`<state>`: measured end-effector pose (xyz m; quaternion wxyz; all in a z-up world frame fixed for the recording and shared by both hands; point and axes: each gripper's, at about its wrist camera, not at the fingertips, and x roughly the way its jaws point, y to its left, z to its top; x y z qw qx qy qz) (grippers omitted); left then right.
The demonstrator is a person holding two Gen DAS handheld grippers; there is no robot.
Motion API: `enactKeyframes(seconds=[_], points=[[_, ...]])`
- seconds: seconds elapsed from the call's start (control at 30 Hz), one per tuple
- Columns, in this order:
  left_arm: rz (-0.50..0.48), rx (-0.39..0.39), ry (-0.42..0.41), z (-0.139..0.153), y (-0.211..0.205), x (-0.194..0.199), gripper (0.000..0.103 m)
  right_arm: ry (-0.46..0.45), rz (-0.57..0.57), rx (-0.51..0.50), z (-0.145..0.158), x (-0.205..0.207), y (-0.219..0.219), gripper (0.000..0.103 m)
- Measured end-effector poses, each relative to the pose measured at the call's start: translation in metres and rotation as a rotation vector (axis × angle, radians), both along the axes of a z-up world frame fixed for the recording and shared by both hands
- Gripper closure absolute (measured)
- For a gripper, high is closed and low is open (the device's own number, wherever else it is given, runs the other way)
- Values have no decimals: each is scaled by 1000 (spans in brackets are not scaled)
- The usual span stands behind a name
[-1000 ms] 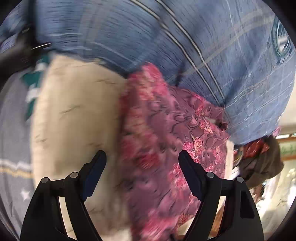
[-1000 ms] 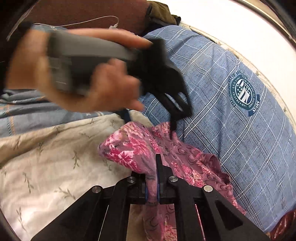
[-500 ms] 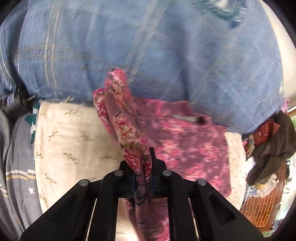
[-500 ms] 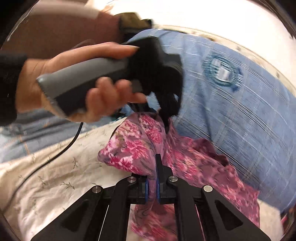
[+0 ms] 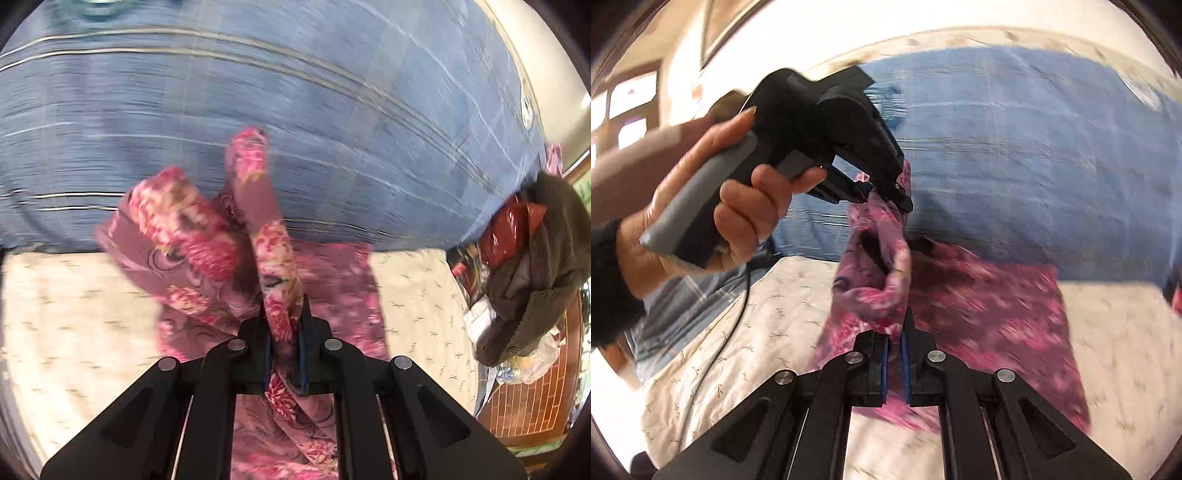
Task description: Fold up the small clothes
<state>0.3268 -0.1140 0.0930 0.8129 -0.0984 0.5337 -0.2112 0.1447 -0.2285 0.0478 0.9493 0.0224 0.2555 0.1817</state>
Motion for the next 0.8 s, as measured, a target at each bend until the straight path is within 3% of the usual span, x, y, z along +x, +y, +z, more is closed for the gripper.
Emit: enactKeyframes(seconds=[0.1,0.23,0.3,0.4,0.47,0.53,0.6,0.67,0.7,0.8], points=[[-40,10,40,-19,-47,4,95,60,-38,72,-12,2,-36,98],[-87,4,154,-62,-104,8,96,173,-101,167,-44,8,-79,98],[-111,37,196,-82,-128,6,96,250,-110,240,-62,15,-98,97],[-144,88,178,-88,-141,-5,96,316,-115,313,-75,16,-117,85],[-157,52,131,-70,-128,-10,94,297,-118,320,-69,11,-127,83],[-123,-12,63,-44,-95,-11,82,262,-129,330,-58,10,-140,77],[-29,-33,-1,-24,-52,-10,40,230,-147,386,-43,20,-159,52],[88,-39,-73,-12,-2,-11,37,230,-160,439,-31,44,-171,40],[122,-41,-78,-12,20,-9,37,245,-144,464,-25,63,-172,39],[212,-93,8,-35,73,-3,37,313,-96,505,-24,116,-167,33]])
